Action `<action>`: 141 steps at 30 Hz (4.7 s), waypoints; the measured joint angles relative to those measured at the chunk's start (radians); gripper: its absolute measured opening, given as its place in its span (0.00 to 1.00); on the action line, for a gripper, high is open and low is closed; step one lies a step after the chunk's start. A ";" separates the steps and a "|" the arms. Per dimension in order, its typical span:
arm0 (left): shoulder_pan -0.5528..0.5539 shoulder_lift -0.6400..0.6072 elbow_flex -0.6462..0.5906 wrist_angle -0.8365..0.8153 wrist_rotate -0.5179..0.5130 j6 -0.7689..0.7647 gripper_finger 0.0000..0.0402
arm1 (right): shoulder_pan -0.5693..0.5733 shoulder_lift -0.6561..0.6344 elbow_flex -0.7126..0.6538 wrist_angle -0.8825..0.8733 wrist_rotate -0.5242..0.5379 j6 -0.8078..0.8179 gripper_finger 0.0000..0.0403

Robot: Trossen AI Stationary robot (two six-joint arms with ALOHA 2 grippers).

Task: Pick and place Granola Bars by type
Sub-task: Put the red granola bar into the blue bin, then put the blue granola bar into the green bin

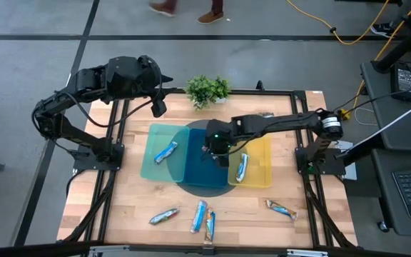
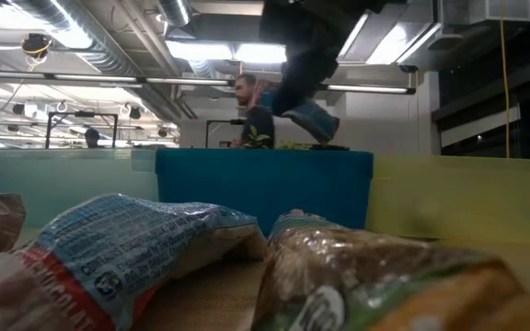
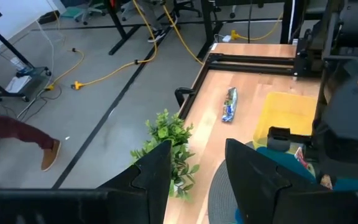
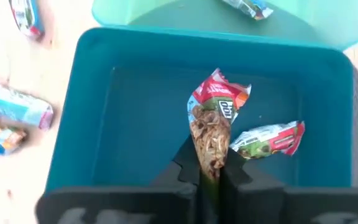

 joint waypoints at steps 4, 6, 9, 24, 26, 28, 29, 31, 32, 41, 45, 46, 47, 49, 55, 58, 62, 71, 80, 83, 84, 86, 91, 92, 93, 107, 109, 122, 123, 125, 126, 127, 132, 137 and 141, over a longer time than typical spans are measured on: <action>0.000 0.000 0.000 0.000 0.003 0.002 0.36 | 0.000 0.064 0.092 -0.056 0.000 -0.061 0.03; 0.000 0.000 0.000 0.000 0.004 0.008 0.36 | -0.001 0.101 0.131 -0.087 0.006 -0.075 0.04; 0.000 0.000 0.000 0.000 0.006 0.009 0.36 | -0.001 0.158 0.176 -0.122 0.016 -0.100 0.07; 0.000 0.000 0.000 -0.037 0.007 0.019 0.36 | 0.002 0.327 0.193 -0.088 0.015 -0.062 0.07; 0.000 0.000 0.000 -0.038 0.007 0.019 0.36 | 0.008 0.344 0.193 -0.085 0.015 -0.058 0.05; 0.000 0.000 0.000 -0.038 0.007 0.019 0.36 | 0.017 0.356 0.193 -0.080 0.010 -0.058 0.03; 0.000 0.000 0.000 -0.038 0.007 0.019 0.36 | 0.021 0.361 0.193 -0.079 0.007 -0.054 0.03; 0.000 0.000 0.000 -0.038 0.006 0.019 0.36 | 0.028 0.369 0.193 -0.063 0.007 -0.038 0.03; 0.000 0.000 0.000 -0.038 0.007 0.019 0.36 | 0.031 0.372 0.193 -0.057 0.007 -0.031 0.04; 0.000 0.000 0.000 -0.038 0.006 0.026 0.36 | 0.034 0.400 0.193 -0.041 0.007 0.016 0.10; 0.000 0.000 0.000 -0.038 0.006 0.027 0.36 | 0.034 0.400 0.193 -0.038 0.007 0.014 0.11; 0.000 0.000 0.000 -0.038 0.006 0.028 0.36 | 0.034 0.400 0.193 -0.037 0.007 0.013 0.11; 0.000 0.000 0.000 -0.038 0.006 0.033 0.36 | 0.034 0.400 0.193 -0.036 0.007 0.012 0.11; 0.000 0.000 0.000 -0.038 0.006 0.044 0.36 | 0.034 0.400 0.193 -0.035 0.007 0.011 0.14; 0.000 0.000 0.000 -0.038 0.005 0.062 0.36 | 0.034 0.400 0.192 -0.044 0.007 0.015 0.35; 0.001 0.000 0.000 -0.038 0.000 0.064 0.36 | 0.034 0.400 0.192 -0.044 0.012 0.015 0.49; 0.008 0.000 0.000 -0.046 0.000 0.063 0.36 | 0.034 0.390 0.191 -0.066 0.098 0.012 0.67; 0.010 0.000 0.000 -0.056 -0.001 0.060 0.36 | 0.024 0.314 0.275 -0.179 0.289 -0.014 0.76; 0.010 0.000 0.000 -0.056 0.000 0.050 0.36 | -0.040 0.180 0.277 -0.341 0.374 -0.013 0.68; 0.010 0.000 0.000 -0.056 0.000 0.050 0.36 | -0.079 0.136 0.262 -0.406 0.423 -0.021 0.66; 0.010 0.000 0.000 -0.056 -0.001 0.050 0.36 | -0.095 0.119 0.247 -0.427 0.434 -0.030 0.66; 0.010 0.000 0.000 -0.056 -0.001 0.050 0.36 | -0.136 0.078 0.204 -0.435 0.445 -0.037 0.65; 0.010 0.000 0.000 -0.056 -0.001 0.041 0.36 | -0.264 -0.074 0.006 -0.395 0.434 -0.082 0.65; 0.010 0.000 0.000 -0.056 -0.001 0.037 0.36 | -0.295 -0.110 -0.045 -0.372 0.431 -0.107 0.65; 0.010 0.000 0.000 -0.056 -0.001 0.036 0.36 | -0.326 -0.147 -0.095 -0.339 0.422 -0.135 0.65; 0.010 0.000 0.000 -0.055 -0.004 -0.001 0.36 | -0.744 -0.365 -0.422 -0.071 0.258 -0.510 0.65; 0.010 0.002 0.000 -0.055 -0.005 -0.001 0.36 | -0.784 -0.361 -0.432 -0.026 0.205 -0.535 0.65; 0.010 0.003 0.000 -0.052 -0.005 -0.056 0.36 | -0.864 -0.250 -0.438 0.013 0.100 -0.657 0.65; 0.010 0.003 0.000 -0.052 -0.004 -0.056 0.36 | -0.865 -0.239 -0.438 0.012 0.088 -0.665 0.65; 0.010 0.003 0.000 -0.051 -0.004 -0.057 0.36 | -0.865 -0.219 -0.438 0.011 0.066 -0.669 0.65; 0.010 0.003 0.000 -0.051 -0.004 -0.056 0.36 | -0.865 -0.208 -0.438 0.012 0.063 -0.669 0.65; 0.010 0.003 0.000 -0.051 -0.005 -0.056 0.36 | -0.865 -0.197 -0.438 0.012 0.063 -0.669 0.65; 0.010 0.003 0.000 -0.051 -0.004 -0.048 0.36 | -0.865 -0.159 -0.439 0.012 0.064 -0.670 0.65; 0.010 0.003 0.000 -0.051 -0.004 -0.045 0.36 | -0.866 -0.136 -0.439 0.004 0.065 -0.664 0.65; 0.010 0.003 0.000 -0.051 0.004 -0.045 0.36 | -0.866 -0.125 -0.439 -0.041 0.059 -0.642 0.65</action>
